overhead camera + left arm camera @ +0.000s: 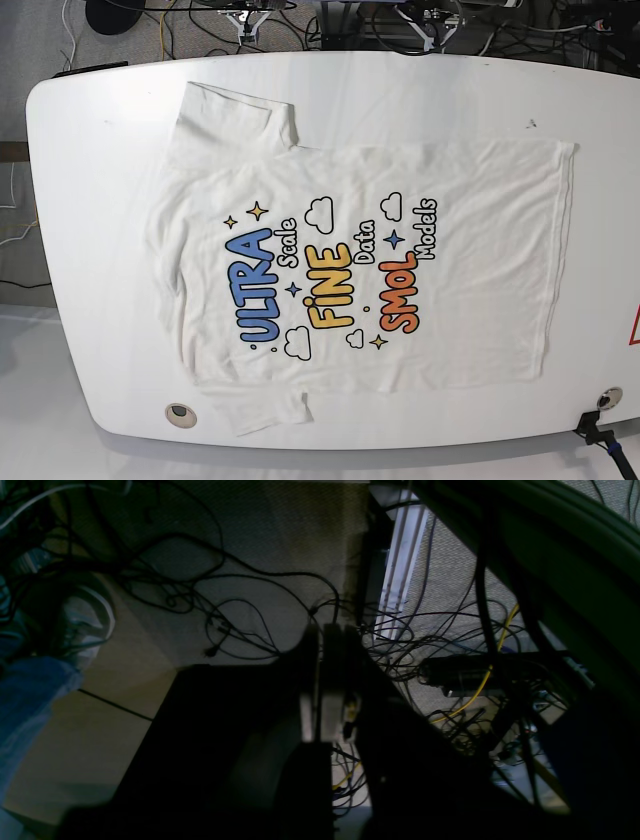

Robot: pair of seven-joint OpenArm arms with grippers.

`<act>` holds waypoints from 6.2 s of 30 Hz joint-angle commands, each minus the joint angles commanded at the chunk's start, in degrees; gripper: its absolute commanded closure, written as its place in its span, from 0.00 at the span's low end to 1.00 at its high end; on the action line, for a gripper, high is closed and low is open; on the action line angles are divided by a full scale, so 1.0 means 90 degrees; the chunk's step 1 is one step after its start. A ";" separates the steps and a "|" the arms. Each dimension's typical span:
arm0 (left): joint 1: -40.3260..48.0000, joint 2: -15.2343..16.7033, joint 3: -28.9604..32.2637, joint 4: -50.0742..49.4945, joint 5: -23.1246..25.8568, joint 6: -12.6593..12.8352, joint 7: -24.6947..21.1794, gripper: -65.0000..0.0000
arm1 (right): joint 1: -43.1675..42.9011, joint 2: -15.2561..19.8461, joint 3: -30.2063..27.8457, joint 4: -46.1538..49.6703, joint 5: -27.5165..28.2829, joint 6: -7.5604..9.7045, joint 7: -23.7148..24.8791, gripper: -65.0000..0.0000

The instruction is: Fold the T-shirt properly

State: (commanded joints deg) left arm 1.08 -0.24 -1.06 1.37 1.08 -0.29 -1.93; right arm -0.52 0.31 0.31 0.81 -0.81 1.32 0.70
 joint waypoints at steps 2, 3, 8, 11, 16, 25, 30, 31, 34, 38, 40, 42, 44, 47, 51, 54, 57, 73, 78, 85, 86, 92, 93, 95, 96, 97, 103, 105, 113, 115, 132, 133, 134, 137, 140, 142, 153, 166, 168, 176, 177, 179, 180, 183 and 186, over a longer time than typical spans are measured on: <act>0.0031 -0.0013 -0.0006 -0.0015 0.0026 0.0007 -0.0010 1.00 | -0.0029 0.0010 0.0013 0.0033 0.0005 0.0005 -0.0011 1.00; 0.0044 -0.0029 0.0004 -0.0034 0.0021 0.0008 -0.0030 1.00 | -0.0058 0.0004 -0.0003 0.0022 0.0003 0.0010 -0.0014 1.00; 0.0098 -0.0024 -0.0006 -0.0041 0.0037 0.0010 -0.0096 1.00 | -0.0136 0.0015 0.0018 0.0034 0.0011 0.0005 -0.0045 1.00; 0.0098 -0.0013 -0.0017 -0.0030 0.0024 -0.0005 -0.0105 1.00 | -0.0140 0.0009 0.0009 0.0034 0.0012 0.0001 -0.0042 1.00; 0.0137 -0.0030 -0.0017 -0.0005 0.0027 -0.0006 -0.0105 1.00 | -0.0265 0.0027 0.0004 0.0052 -0.0013 0.0004 -0.0043 1.00; 0.0187 -0.0037 0.0007 -0.0028 0.0039 0.0011 -0.0167 1.00 | -0.0508 0.0062 -0.0012 0.0086 -0.0007 0.0011 -0.0003 1.00; 0.0223 -0.0046 0.0030 0.0015 -0.0063 -0.0008 -0.0308 1.00 | -0.0531 0.0075 -0.0012 0.0187 -0.0050 0.0080 -0.0003 1.00; 0.0219 -0.0067 0.0035 0.0005 -0.0065 -0.0007 -0.0308 1.00 | -0.0540 0.0072 0.0010 0.0191 -0.0035 0.0087 -0.0008 1.00; 0.0237 -0.0066 0.0042 0.0016 -0.0037 -0.0006 -0.0391 1.00 | -0.0546 0.0071 0.0009 0.0239 -0.0041 0.0091 -0.0113 1.00; 0.0199 -0.0069 0.0041 -0.0036 -0.0060 0.0007 -0.0389 1.00 | -0.0569 0.0076 0.0018 0.0280 -0.0056 0.0091 -0.0157 1.00; 0.0212 -0.0068 0.0019 -0.0040 -0.0059 0.0004 -0.0386 1.00 | -0.0587 0.0073 0.0022 0.0331 -0.0035 0.0086 -0.0254 1.00; 0.0215 -0.0073 0.0029 -0.0059 -0.0037 0.0017 -0.0389 1.00 | -0.0605 0.0061 0.0024 0.0361 -0.0054 0.0088 -0.0341 1.00; 0.0216 -0.0076 0.0037 -0.0049 -0.0041 0.0007 -0.0368 1.00 | -0.0597 0.0067 0.0027 0.0381 -0.0053 0.0081 -0.0395 1.00; 0.0186 -0.0093 0.0026 -0.0068 -0.0049 -0.0001 -0.0378 1.00 | -0.0601 0.0063 0.0017 0.0364 -0.0032 0.0085 -0.0399 1.00; 0.0192 -0.0117 0.0015 -0.0051 -0.0062 -0.0001 -0.0356 1.00 | -0.0620 0.0066 -0.0002 0.0366 -0.0038 0.0069 -0.0413 1.00; 0.0189 -0.0118 0.0011 -0.0070 -0.0077 0.0008 -0.0355 1.00 | -0.0614 0.0060 0.0009 0.0321 -0.0051 0.0070 -0.0386 1.00; 0.0192 -0.0111 0.0021 -0.0064 -0.0053 0.0005 -0.0335 1.00 | -0.0639 0.0076 0.0045 0.0363 -0.0026 0.0078 -0.0391 1.00; 0.0772 -0.0267 -0.0012 0.0422 -0.0076 -0.0001 -0.0578 1.00 | -0.0675 0.0108 0.0063 0.0543 -0.0041 0.0061 -0.0422 1.00; 0.1270 -0.0381 0.0018 0.1262 -0.0104 -0.0025 -0.0742 1.00 | -0.1118 0.0179 0.0040 0.1223 -0.0074 0.0053 -0.0408 1.00; 0.1800 -0.0467 0.0041 0.1980 -0.0118 -0.0055 -0.0797 1.00 | -0.1832 0.0376 0.0044 0.2266 -0.0018 0.0049 -0.0421 1.00; 0.1889 -0.0496 0.0009 0.2113 -0.0145 -0.0090 -0.0806 1.00 | -0.1900 0.0418 0.0027 0.2353 0.0002 0.0050 -0.0393 1.00; 0.2424 -0.0580 -0.0059 0.2571 -0.0195 -0.0120 -0.1094 1.00 | -0.2384 0.0580 0.0066 0.2825 -0.0058 0.0085 -0.0301 1.00; 0.2583 -0.0613 -0.0082 0.2760 -0.0231 -0.0140 -0.1093 1.00 | -0.2517 0.0651 0.0053 0.3018 -0.0061 0.0072 -0.0299 1.00; 0.2949 -0.0650 -0.0070 0.3131 -0.0230 -0.0142 -0.1090 1.00 | -0.2826 0.0775 0.0058 0.3383 -0.0075 0.0005 -0.0275 1.00; 0.3115 -0.0667 -0.0081 0.3319 -0.0249 -0.0148 -0.1087 1.00 | -0.2991 0.0846 0.0051 0.3598 -0.0080 -0.0038 -0.0282 1.00; 0.3327 -0.0701 -0.0091 0.3582 -0.0260 -0.0157 -0.1032 1.00 | -0.3164 0.0929 0.0035 0.3819 -0.0088 -0.0086 -0.0278 1.00; 0.4301 -0.0918 -0.0048 0.4802 -0.0469 -0.0272 -0.0896 1.00 | -0.4017 0.1252 -0.0010 0.4930 -0.0147 -0.0214 -0.0209 1.00; 0.4589 -0.0972 -0.0069 0.5224 -0.0448 -0.0355 -0.0809 1.00 | -0.4282 0.1322 -0.0009 0.5289 -0.0173 -0.0271 -0.0205 1.00; 0.5942 -0.1219 -0.0954 0.7551 -0.0574 -0.1101 -0.0368 1.00 | -0.5488 0.1703 -0.0054 0.6795 -0.0222 -0.0624 -0.0175 1.00; 0.6281 -0.1246 -0.1197 0.8192 -0.0686 -0.1598 -0.0171 0.99 | -0.5812 0.1780 -0.0047 0.7201 -0.0232 -0.0640 -0.0190 1.00; 0.7618 -0.1187 -0.2317 1.1585 -0.0955 -0.2018 0.0045 1.00 | -0.7292 0.2094 0.1189 1.1155 0.0262 -0.0732 -0.0558 1.00; 0.7603 -0.1165 -0.2363 1.1762 -0.0982 -0.2026 0.0119 1.00 | -0.7263 0.2105 0.1323 1.1355 0.0408 -0.0734 -0.0633 1.00; 0.7564 -0.1159 -0.2427 1.1910 -0.1015 -0.2032 0.0158 1.00 | -0.7236 0.2113 0.1445 1.1542 0.0535 -0.0710 -0.0710 1.00; 0.7486 -0.1124 -0.2602 1.2308 -0.1143 -0.2030 0.0132 1.00 | -0.7039 0.2133 0.1839 1.1965 0.0836 -0.0587 -0.1032 1.00; 0.7386 -0.1099 -0.2720 1.2674 -0.1205 -0.2034 0.0122 1.00 | -0.6663 0.2150 0.2169 1.2171 0.1150 -0.0264 -0.1467 1.00; 0.7283 -0.1074 -0.2776 1.2864 -0.1223 -0.2026 0.0115 1.00 | -0.6410 0.2168 0.2356 1.2230 0.1403 -0.0015 -0.1812 1.00; 0.6784 -0.1063 -0.2683 1.3273 -0.1443 -0.2045 0.0105 0.89 | -0.5161 0.2232 0.2990 1.2524 0.2838 0.1023 -0.3486 0.95; 0.5921 -0.1315 -0.2344 1.3143 -0.1926 -0.1868 0.1387 0.64 | -0.4149 0.2267 0.4139 1.2666 0.3256 0.2429 -0.5676 0.74; 0.5765 -0.1375 -0.2362 1.3065 -0.2037 -0.1829 0.1615 0.64 | -0.4067 0.2277 0.4162 1.2664 0.3309 0.2397 -0.5809 0.68; 0.5125 -0.1542 -0.2422 1.2677 -0.2152 -0.1796 0.2207 0.67 | -0.3639 0.2283 0.4238 1.2429 0.3589 0.2425 -0.5991 0.66; 0.5033 -0.1542 -0.2433 1.2608 -0.2189 -0.1769 0.2320 0.66 | -0.3590 0.2290 0.4251 1.2391 0.3635 0.2433 -0.5997 0.66; 0.4866 -0.1525 -0.2431 1.2473 -0.2213 -0.1795 0.2490 0.66 | -0.3500 0.2290 0.4236 1.2276 0.3674 0.2411 -0.5947 0.67; 0.4949 -0.1514 -0.2436 1.2636 -0.2182 -0.1793 0.2451 0.65 | -0.3546 0.2284 0.4259 1.2398 0.3648 0.2430 -0.6003 0.64; 0.4753 -0.1523 -0.2438 1.2550 -0.2538 -0.1837 0.2713 0.66 | -0.3393 0.2281 0.4243 1.2303 0.4082 0.2788 -0.6206 0.60; 0.4642 -0.1536 -0.2477 1.2539 -0.2894 -0.1864 0.2831 0.66 | -0.3181 0.2318 0.4262 1.1915 0.4777 0.3195 -0.6320 0.61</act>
State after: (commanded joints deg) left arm 42.85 -14.07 -23.35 114.22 -24.97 -17.07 23.56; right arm -29.15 21.17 38.67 108.05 42.18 30.08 -56.18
